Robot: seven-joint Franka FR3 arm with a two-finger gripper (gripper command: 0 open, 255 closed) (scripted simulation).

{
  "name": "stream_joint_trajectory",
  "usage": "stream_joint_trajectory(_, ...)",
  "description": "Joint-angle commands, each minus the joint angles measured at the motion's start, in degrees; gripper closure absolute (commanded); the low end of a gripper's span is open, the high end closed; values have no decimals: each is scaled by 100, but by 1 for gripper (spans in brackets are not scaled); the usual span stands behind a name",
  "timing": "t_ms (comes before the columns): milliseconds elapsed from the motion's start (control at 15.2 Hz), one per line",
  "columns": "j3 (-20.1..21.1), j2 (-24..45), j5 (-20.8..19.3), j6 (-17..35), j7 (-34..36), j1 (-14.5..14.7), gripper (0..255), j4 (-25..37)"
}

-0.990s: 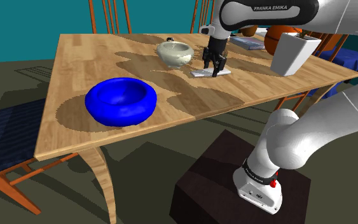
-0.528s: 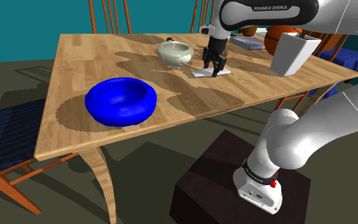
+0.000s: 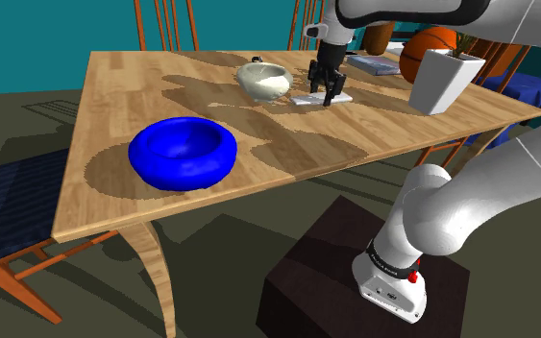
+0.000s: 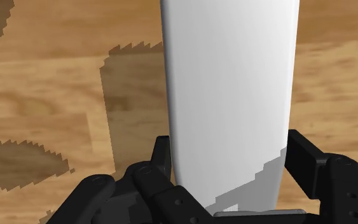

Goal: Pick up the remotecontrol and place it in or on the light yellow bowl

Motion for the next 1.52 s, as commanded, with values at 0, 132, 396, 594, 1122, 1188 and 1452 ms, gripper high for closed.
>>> stream_joint_trajectory(0,18,20,19,-173,-17,10,255,192)
stream_joint_trajectory(132,35,47,39,-321,-28,21,255,366)
stream_joint_trajectory(396,63,116,77,-616,-55,44,255,728)
stream_joint_trajectory(594,79,181,107,-837,-78,62,255,1013)
stream_joint_trajectory(1122,100,412,189,-1433,-153,111,255,1834)
stream_joint_trajectory(1188,100,448,199,-1508,-165,118,255,1943)
stream_joint_trajectory(1452,93,603,244,-1814,-215,142,255,2399)
